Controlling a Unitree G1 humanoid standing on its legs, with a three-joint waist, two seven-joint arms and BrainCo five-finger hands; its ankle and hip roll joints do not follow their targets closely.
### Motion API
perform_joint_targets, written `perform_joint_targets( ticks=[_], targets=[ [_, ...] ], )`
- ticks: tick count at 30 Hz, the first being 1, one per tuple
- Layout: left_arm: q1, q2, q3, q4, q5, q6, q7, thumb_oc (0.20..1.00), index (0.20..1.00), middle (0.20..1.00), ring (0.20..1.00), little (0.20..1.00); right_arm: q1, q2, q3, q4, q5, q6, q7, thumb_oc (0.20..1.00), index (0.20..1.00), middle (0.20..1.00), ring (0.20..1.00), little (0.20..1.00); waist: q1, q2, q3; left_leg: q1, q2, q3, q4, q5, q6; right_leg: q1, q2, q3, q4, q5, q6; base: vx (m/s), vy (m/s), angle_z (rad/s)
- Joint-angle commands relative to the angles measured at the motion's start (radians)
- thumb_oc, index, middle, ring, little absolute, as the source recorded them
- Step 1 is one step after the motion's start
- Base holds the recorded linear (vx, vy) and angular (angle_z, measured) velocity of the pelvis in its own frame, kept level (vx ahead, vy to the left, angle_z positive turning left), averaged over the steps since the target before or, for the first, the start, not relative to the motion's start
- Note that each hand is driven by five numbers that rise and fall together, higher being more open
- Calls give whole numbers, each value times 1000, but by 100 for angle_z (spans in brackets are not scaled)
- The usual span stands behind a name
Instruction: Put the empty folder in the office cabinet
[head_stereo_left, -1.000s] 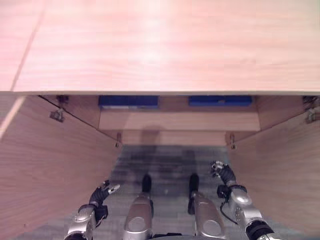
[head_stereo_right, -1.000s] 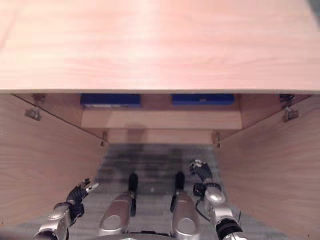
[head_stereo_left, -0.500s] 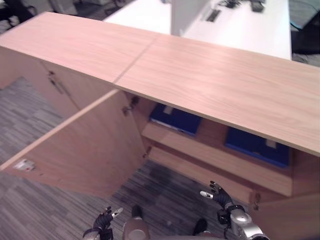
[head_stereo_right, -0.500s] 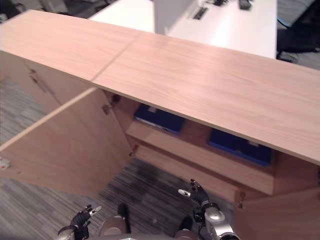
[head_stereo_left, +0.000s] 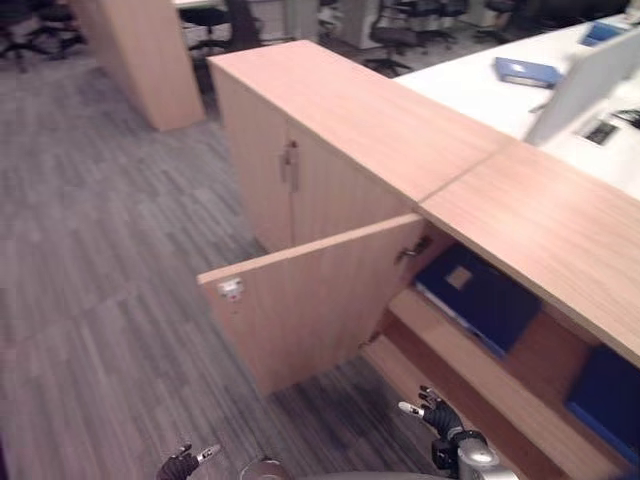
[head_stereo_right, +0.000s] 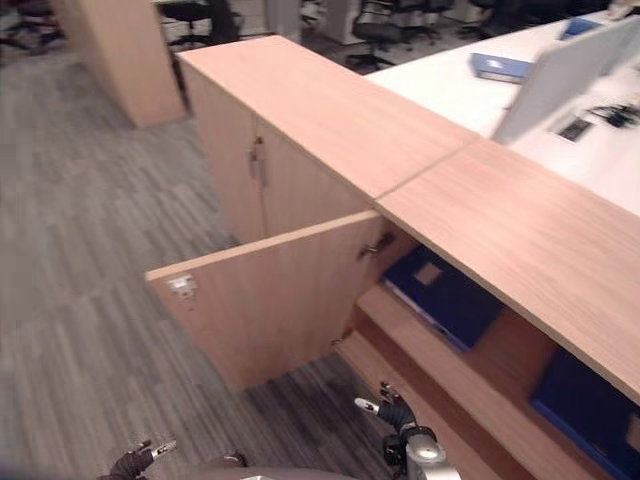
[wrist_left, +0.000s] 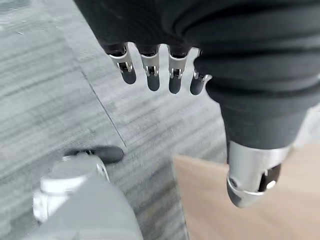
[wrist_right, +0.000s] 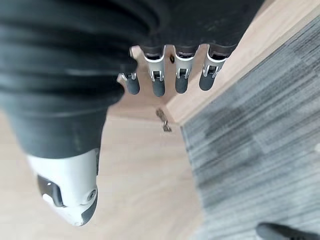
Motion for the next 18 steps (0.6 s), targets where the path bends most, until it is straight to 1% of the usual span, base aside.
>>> perform_joint_targets(
  ticks=[1, 2, 3, 4, 5, 6, 7, 8, 9, 13, 16, 18],
  targets=[
    [-79, 28, -19, -33, 11, -32, 8, 1000, 1000, 1000, 1000, 1000, -70, -8, -74, -7, -26, -18, -27, 1000, 1000, 1000, 1000, 1000, -4, 2, 68, 24, 57, -46, -42, 20, -94, -67, 29, 140, -169, 58, 101, -86, 433, 36],
    [-92, 23, -31, -43, -4, -35, 9, 1000, 1000, 1000, 1000, 1000, -67, -3, -82, 0, -13, -21, -29, 1000, 1000, 1000, 1000, 1000, -24, 13, 74, 18, 30, -79, -49, 26, -78, -84, 71, 254, -140, 27, 97, -23, 372, 141],
    [-104, 19, -42, -50, -18, -36, 11, 1000, 1000, 1000, 1000, 1000, -64, 0, -89, 8, -1, -23, -32, 1000, 1000, 1000, 1000, 1000, -34, 24, 74, 10, 9, -106, -51, 33, -63, -95, 115, 330, -118, -21, 92, -31, 356, 177],
    [-114, 18, -52, -53, -24, -36, 15, 1000, 1000, 1000, 1000, 1000, -58, -1, -95, 11, 12, -28, -36, 1000, 1000, 1000, 1000, 1000, -41, 34, 75, 2, -9, -136, -53, 44, -48, -85, 156, 366, -92, -69, 79, -16, 317, 192],
    [-115, 18, -60, -54, -25, -35, 14, 1000, 1000, 1000, 1000, 1000, -47, 3, -100, 12, 26, -33, -37, 1000, 1000, 1000, 1000, 1000, -47, 44, 74, 0, -23, -161, -61, 49, -35, -73, 205, 390, -63, -126, 58, -12, 289, 95],
    [-116, 20, -60, -54, -26, -34, 15, 1000, 1000, 1000, 1000, 1000, -40, 3, -101, 9, 34, -37, -36, 1000, 1000, 1000, 1000, 1000, -51, 51, 69, 2, -37, -178, -69, 55, -23, -69, 247, 399, -37, -164, 43, -7, 177, 84],
    [-116, 20, -60, -54, -26, -34, 15, 1000, 1000, 1000, 1000, 1000, -40, 3, -102, 9, 34, -37, -36, 1000, 1000, 1000, 1000, 1000, -52, 51, 66, -2, -37, -179, -69, 58, -23, -72, 247, 398, -40, -160, 43, 12, 155, 113],
    [-109, 18, -53, -52, -24, -34, 17, 1000, 1000, 1000, 1000, 1000, -33, 6, -102, 6, 32, -40, -40, 1000, 1000, 1000, 1000, 1000, -39, 53, 59, 10, -57, -188, -82, 57, -12, -47, 278, 367, -51, -202, 19, 30, 78, 88],
    [-104, 16, -50, -54, -24, -36, 17, 1000, 1000, 1000, 1000, 1000, -28, 3, -103, -5, 31, -43, -41, 1000, 1000, 1000, 1000, 1000, -32, 52, 55, 16, -65, -199, -89, 58, -9, -35, 278, 359, -74, -208, 13, 42, 73, 34],
    [-79, 1, -30, -47, -32, -43, 20, 1000, 1000, 1000, 1000, 1000, -27, -9, -112, 10, 35, -46, -42, 1000, 1000, 1000, 1000, 1000, -21, 46, 27, 30, -83, -214, -115, 67, -10, 8, 293, 406, -173, -195, 23, 34, 5, 2],
    [-63, -11, -13, -35, -37, -43, 24, 1000, 1000, 1000, 1000, 1000, -34, -10, -120, 19, 35, -47, -44, 1000, 1000, 1000, 1000, 1000, -10, 44, 13, 43, -79, -200, -131, 69, -14, 30, 291, 392, -220, -176, 30, 23, -27, 8],
    [-63, -13, -17, -43, -42, -45, 23, 1000, 1000, 1000, 1000, 1000, -36, -19, -121, 4, 38, -49, -47, 1000, 1000, 1000, 1000, 1000, -11, 43, 18, 39, -79, -207, -124, 74, -15, 29, 296, 405, -222, -176, 30, -40, -38, -2]
  ],
)
